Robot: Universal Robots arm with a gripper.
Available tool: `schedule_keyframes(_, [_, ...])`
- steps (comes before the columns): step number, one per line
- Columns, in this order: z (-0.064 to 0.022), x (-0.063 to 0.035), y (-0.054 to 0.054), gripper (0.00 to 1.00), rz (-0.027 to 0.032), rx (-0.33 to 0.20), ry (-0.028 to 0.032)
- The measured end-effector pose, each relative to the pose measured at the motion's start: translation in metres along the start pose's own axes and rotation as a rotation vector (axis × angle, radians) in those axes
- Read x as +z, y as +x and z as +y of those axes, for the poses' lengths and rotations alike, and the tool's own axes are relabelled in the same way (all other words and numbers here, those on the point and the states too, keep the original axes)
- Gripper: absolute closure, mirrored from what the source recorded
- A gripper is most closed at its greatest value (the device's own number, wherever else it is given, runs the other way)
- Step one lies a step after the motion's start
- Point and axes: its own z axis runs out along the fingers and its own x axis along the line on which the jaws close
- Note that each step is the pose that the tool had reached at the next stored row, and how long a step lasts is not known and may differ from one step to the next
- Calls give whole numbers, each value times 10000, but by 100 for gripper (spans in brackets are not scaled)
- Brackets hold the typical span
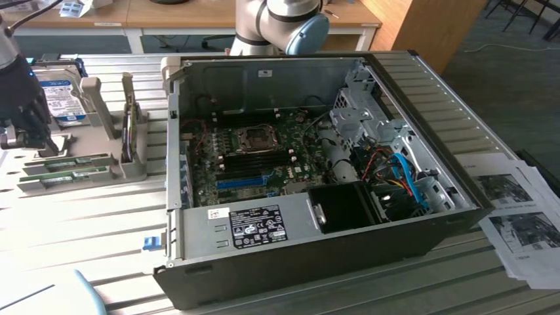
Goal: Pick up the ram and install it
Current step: 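Pick up the ram and move it above insertion slot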
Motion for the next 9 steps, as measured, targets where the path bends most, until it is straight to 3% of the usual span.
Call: schedule_keyframes(9, [0, 1, 0, 90, 0, 0, -1])
